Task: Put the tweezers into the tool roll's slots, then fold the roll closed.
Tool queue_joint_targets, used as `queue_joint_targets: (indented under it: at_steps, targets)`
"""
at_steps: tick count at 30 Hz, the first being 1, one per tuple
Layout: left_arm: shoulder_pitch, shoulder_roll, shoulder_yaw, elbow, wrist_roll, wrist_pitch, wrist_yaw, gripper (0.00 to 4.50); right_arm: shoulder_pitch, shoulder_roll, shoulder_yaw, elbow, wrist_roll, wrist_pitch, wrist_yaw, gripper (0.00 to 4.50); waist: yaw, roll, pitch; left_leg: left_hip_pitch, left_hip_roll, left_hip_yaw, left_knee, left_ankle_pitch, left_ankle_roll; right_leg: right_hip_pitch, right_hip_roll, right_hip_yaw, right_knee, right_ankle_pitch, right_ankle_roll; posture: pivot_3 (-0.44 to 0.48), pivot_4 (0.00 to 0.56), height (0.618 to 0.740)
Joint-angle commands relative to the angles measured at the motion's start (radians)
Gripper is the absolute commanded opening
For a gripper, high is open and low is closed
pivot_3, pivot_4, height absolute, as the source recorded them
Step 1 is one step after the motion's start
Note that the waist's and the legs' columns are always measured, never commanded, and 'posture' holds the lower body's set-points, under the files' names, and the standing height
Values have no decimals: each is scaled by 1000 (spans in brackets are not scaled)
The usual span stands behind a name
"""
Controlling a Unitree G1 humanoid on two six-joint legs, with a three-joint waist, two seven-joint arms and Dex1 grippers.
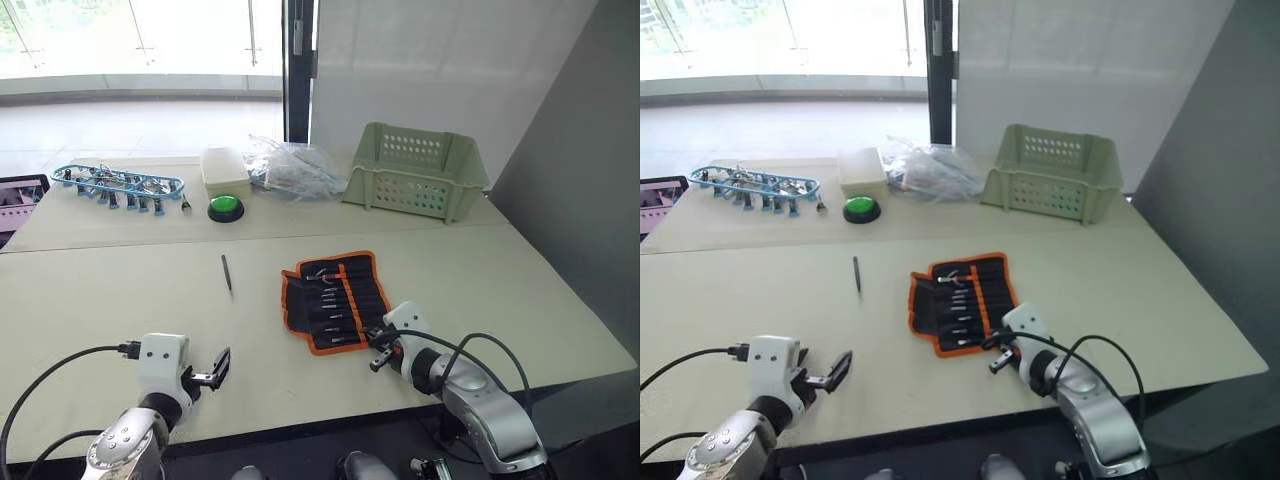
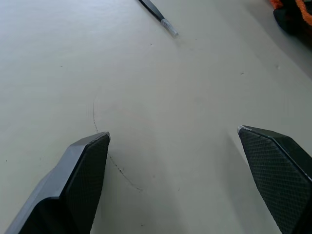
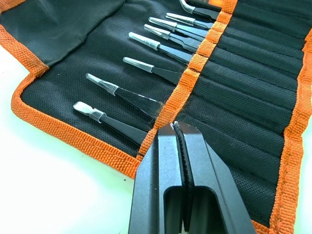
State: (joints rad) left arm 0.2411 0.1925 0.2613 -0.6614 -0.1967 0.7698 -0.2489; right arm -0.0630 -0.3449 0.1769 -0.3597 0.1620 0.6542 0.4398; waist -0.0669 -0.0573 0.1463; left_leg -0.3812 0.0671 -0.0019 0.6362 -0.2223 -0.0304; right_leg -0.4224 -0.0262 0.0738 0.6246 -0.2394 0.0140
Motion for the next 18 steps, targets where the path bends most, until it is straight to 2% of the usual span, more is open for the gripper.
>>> queue_joint_targets:
  at_steps: [1, 6, 11, 18]
  targets:
    - [-108, -20, -68, 73, 53, -10, 86, 4455, 28, 3, 31, 69, -10, 44, -6, 0, 1, 0, 0, 0, 0, 0, 0, 0, 0, 0, 1, 0, 1, 0, 0, 0, 150, 724]
    - [-263, -50, -103, 246, 93, -51, 158, 4455, 31, 4, 28, 61, -12, 47, -12, 0, 3, 0, -3, 3, 0, -1, 0, 0, 0, 1, 2, 0, 3, 0, 0, 0, 150, 724]
    - [-355, -62, -105, 412, 134, -79, 230, 4455, 31, 3, 17, 55, -11, 51, -17, 0, 5, 2, -5, 3, 0, -1, 0, 0, 0, 1, 2, 0, 4, 0, 0, 0, 150, 724]
    - [-535, -104, -106, 681, 137, -176, 291, 4455, 34, -1, 8, 50, -9, 54, -23, 0, 25, 8, -6, 8, -2, -1, 0, 0, 0, 3, 2, 0, 5, 0, 0, 0, 150, 724]
